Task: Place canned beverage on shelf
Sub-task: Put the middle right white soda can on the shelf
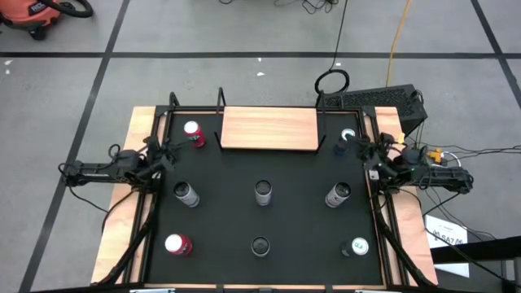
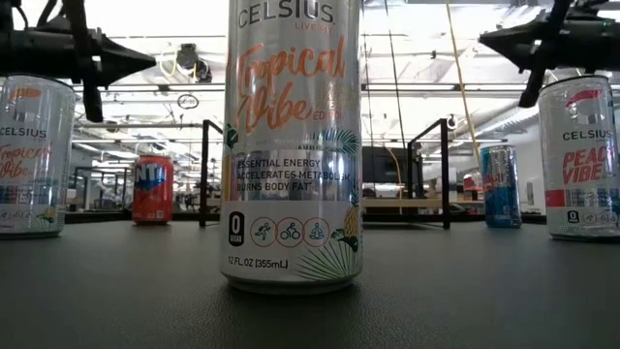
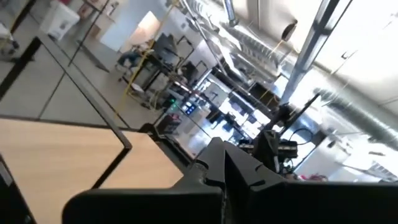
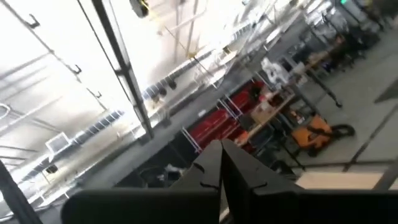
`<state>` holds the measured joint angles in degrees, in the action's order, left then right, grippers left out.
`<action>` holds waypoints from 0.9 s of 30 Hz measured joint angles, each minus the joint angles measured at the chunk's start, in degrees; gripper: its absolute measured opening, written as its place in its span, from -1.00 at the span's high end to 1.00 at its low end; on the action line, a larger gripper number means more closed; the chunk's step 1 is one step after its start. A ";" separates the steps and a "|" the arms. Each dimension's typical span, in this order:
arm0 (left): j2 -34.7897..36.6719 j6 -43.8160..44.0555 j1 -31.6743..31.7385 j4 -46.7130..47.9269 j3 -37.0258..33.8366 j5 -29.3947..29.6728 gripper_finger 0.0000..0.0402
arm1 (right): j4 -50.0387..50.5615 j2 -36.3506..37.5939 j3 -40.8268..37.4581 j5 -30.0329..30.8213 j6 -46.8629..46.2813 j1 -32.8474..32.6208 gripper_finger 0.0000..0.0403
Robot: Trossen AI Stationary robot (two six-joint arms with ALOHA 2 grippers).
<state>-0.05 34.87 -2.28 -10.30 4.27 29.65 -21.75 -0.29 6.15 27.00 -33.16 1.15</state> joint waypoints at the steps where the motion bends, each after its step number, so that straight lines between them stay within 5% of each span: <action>1: 0.00 0.62 0.00 -0.22 0.00 -0.17 1.00 | 1.52 -0.44 0.49 0.04 -0.97 0.00 1.00; 10: -2.71 3.83 0.00 -4.10 1.77 -1.14 1.00 | 10.79 -11.46 11.09 2.16 -2.23 0.00 0.71; 20: -16.49 -0.49 0.00 0.74 14.86 -1.97 1.00 | 39.80 -26.57 34.75 19.55 -3.97 0.13 0.00; 27: -27.44 -4.24 0.07 3.86 23.59 -0.98 1.00 | 51.39 -35.09 43.97 14.12 -9.30 1.42 -0.17</action>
<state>-27.49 30.63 -2.22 -6.44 27.86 28.67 29.64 -35.37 50.12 41.12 -42.46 2.57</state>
